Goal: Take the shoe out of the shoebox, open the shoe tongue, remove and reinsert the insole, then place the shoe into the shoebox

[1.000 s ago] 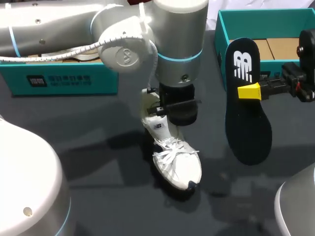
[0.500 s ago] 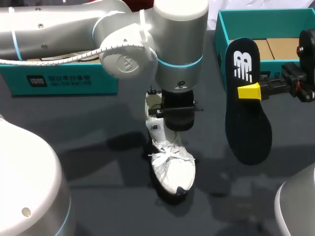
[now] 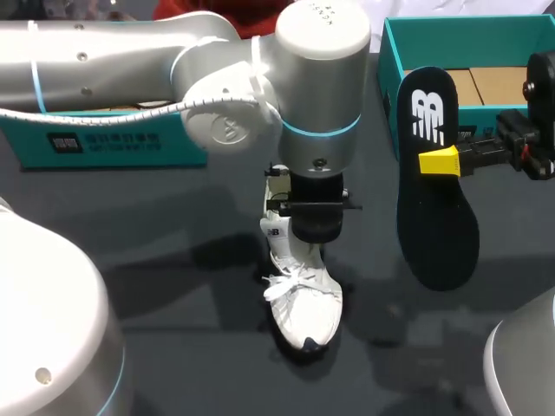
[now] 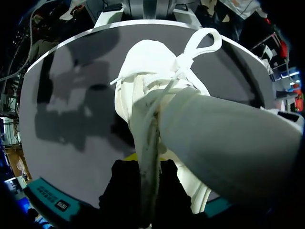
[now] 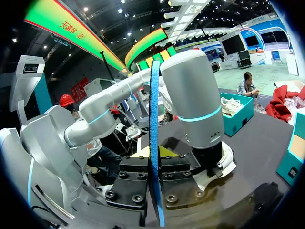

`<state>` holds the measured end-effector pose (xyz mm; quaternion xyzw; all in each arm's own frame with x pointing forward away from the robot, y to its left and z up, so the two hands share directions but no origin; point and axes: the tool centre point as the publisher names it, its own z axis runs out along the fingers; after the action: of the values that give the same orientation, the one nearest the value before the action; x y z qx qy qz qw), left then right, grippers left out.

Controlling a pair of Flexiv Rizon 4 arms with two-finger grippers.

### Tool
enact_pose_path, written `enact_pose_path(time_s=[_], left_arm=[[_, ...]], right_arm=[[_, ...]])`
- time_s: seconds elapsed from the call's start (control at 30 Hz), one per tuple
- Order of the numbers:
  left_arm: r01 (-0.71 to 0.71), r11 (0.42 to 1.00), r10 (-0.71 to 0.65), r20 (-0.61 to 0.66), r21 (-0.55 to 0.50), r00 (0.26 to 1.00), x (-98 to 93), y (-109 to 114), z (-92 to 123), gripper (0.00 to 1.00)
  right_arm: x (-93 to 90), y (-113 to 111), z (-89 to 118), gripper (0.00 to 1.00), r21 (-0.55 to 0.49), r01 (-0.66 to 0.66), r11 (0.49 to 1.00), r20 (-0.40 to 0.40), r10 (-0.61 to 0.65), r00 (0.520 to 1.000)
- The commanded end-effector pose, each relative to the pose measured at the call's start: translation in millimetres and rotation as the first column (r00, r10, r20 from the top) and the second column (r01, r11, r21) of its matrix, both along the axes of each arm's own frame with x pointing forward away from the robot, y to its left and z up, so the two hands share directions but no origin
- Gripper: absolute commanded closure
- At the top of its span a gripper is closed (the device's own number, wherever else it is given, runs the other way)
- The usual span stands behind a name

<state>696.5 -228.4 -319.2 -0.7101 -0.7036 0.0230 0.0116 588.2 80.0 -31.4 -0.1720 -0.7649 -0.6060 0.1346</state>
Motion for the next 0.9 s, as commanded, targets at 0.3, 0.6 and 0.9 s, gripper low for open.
enact_pose_path(time_s=[0.3, 0.6, 0.9], left_arm=[[0.055, 0.998, -0.055, -0.024, 0.004, 0.998, 5.0, -6.1, -23.6, 1.00], [0.065, 0.998, -0.064, -0.053, 0.018, 0.996, 7.2, -8.5, -41.6, 1.00], [0.050, 0.998, -0.047, -0.073, 0.040, 0.996, 11.3, -14.7, -55.5, 1.00]], right_arm=[[-7.3, -1.5, -2.5, 1.00, 0.004, 0.014, 1.000, 0.003, -0.014, 1.000], [-7.3, -1.5, -2.5, 1.00, 0.004, 0.014, 1.000, 0.003, -0.014, 1.000], [-7.3, -1.5, -2.5, 1.00, 0.004, 0.014, 1.000, 0.003, -0.014, 1.000]])
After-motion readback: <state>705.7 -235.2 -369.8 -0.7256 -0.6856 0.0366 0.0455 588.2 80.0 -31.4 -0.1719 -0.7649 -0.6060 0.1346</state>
